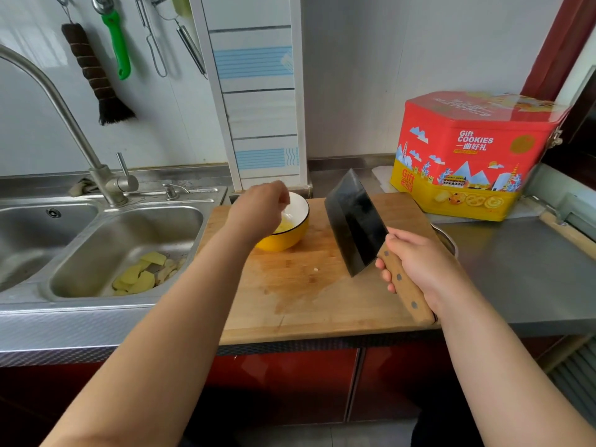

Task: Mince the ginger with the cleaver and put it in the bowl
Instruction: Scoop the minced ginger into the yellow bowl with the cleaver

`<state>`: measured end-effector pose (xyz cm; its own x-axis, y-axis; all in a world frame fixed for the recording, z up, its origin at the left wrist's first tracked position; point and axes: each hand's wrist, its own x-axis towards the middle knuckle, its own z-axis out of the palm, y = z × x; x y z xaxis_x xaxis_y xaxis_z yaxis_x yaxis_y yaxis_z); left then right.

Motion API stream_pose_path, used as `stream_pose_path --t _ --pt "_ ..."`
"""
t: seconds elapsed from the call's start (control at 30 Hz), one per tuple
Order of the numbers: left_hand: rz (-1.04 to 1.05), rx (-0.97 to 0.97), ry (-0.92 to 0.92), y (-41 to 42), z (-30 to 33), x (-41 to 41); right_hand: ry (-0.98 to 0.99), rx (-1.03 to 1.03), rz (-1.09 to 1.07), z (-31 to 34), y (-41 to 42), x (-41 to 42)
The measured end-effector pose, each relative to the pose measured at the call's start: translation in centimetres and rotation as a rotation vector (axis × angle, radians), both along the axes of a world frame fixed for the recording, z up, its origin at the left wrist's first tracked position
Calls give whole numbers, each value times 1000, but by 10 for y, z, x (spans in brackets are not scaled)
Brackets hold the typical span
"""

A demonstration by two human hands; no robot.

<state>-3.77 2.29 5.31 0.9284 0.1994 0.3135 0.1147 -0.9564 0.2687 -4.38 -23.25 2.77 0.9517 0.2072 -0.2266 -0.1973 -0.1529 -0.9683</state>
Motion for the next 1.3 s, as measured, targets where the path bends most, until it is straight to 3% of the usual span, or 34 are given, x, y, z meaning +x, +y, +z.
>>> stream_pose_path --t 0.1,0.2,0.43,0.63,0.73,0.8,0.9,1.3 --pt "-27 22 46 10 -8 0 -7 -14 4 -1 -1 -4" --pt "-48 35 -45 3 -9 -5 -24 -37 8 0 1 -5" --pt "-116 279 -222 -22 -31 -21 -63 -55 13 1 -2 -7" --pt "-259 185 -325 -34 -56 -34 -64 -100 45 5 -12 -8" --pt "-204 110 -176 -43 -73 -42 9 -93 83 4 -15 -12" --pt "-126 139 17 -44 -84 -46 38 -93 96 -1 -17 -15" --pt "-116 210 160 -43 -94 -55 68 -95 90 -9 -21 -18" --pt "-69 136 230 -58 -102 -71 222 9 105 -43 -4 -48"
